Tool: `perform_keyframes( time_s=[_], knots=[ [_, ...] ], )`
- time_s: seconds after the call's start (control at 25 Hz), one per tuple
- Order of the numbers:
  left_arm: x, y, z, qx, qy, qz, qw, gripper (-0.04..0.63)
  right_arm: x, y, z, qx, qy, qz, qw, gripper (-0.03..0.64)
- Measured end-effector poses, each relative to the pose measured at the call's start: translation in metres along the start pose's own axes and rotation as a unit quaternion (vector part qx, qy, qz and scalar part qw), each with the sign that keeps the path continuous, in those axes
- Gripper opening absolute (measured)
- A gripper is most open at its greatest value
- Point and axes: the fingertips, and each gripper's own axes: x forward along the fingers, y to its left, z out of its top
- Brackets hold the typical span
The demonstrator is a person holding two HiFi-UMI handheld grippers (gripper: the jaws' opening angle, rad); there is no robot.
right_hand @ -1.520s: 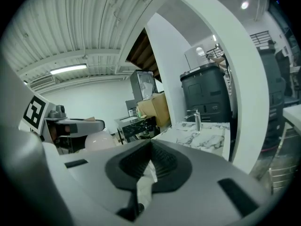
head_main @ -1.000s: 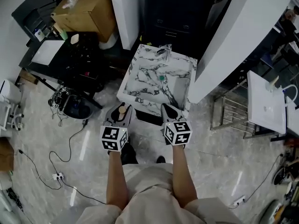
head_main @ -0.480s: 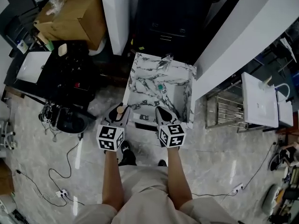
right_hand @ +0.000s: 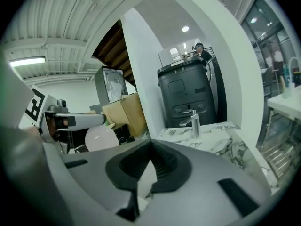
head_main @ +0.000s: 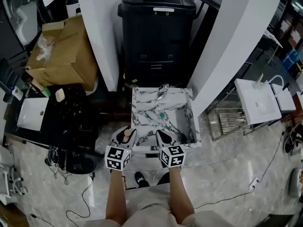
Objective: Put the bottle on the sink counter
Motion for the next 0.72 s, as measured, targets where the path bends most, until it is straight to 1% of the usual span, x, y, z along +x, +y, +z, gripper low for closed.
perform_keyframes(
  time_s=[0.16,0.28,0.44,0.56,0.72],
  knots=[
    [0.000,0.008,0.001,0.004,-0.005,-0.024,0.9997,0.118,-0.005,-0.003,-0.010,-0.005,0.014,-0.023,1.000,0.004],
    [0.005,0.013,-0.001,0.010,0.000,-0.037,0.9993,0.118,-0.009,-0.014,-0.005,-0.001,0.012,-0.037,0.999,0.005],
    [0.016,0.015,-0.005,0.019,0.007,-0.047,0.9987,0.118,-0.008,-0.019,0.007,-0.002,0.005,-0.028,1.000,0.005],
    [0.022,0.016,-0.010,0.030,0.016,-0.052,0.9981,0.118,-0.006,-0.011,0.006,-0.009,0.006,-0.015,1.000,0.005],
    [0.032,0.014,-0.011,0.038,0.024,-0.061,0.9971,0.118,-0.006,-0.006,0.006,-0.013,0.007,-0.010,1.000,0.005]
  ],
)
